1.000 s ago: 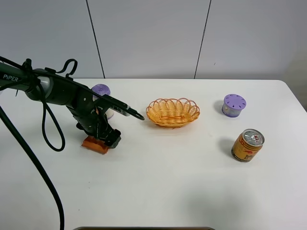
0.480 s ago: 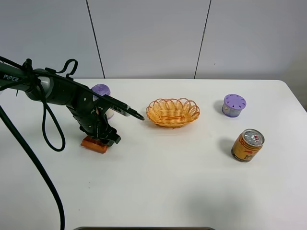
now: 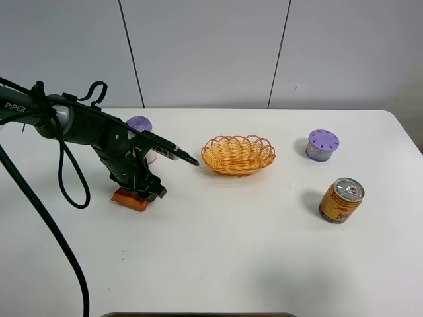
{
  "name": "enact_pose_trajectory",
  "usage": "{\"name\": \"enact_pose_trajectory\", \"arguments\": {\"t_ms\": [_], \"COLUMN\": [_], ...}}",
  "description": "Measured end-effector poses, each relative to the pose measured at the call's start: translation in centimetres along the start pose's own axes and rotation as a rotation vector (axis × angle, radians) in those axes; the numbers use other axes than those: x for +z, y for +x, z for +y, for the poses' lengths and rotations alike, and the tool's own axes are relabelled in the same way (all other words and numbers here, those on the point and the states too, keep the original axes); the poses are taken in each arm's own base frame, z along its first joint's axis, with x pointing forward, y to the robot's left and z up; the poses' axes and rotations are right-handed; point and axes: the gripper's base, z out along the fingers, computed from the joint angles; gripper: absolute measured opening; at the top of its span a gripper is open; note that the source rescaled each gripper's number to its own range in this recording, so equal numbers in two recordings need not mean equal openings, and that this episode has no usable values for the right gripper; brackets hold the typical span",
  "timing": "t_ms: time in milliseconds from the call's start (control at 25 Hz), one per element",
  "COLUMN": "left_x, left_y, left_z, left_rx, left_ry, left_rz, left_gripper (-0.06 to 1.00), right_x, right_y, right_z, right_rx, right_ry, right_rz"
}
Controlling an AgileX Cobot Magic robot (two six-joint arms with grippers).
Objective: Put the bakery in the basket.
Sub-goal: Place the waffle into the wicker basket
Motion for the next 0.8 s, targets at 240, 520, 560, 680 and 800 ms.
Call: {"name": "enact_pose_trajectory", "arguments": {"t_ms": [240, 520, 560, 680, 800], "left_x": [0.0, -0.4, -0.6, -1.8, -3.8], "left_y": [0.1, 0.4, 0.5, 0.3, -0.2], "left_z": [0.0, 0.0, 0.0, 0.1, 0.1], "left_rx": [-0.02, -0.027, -0.024, -0.027, -0.043], "left_ry": [0.001, 0.001, -0.001, -0.004, -0.011], "left_rz": [0.012, 0.051, 0.055, 0.04, -0.014], "left_gripper": [0.06, 0.06, 0.06, 0.06, 0.06], "right_x": [0.0, 0.0, 0.0, 0.0, 0.0], "right_y": [0.0, 0.0, 0.0, 0.0, 0.0], "right_z": [0.0, 0.0, 0.0, 0.0, 0.0], "right_rx": [0.0, 0.0, 0.0, 0.0, 0.0], "right_ry": [0.0, 0.0, 0.0, 0.0, 0.0], "right_rz": [0.0, 0.0, 0.0, 0.0, 0.0]}}
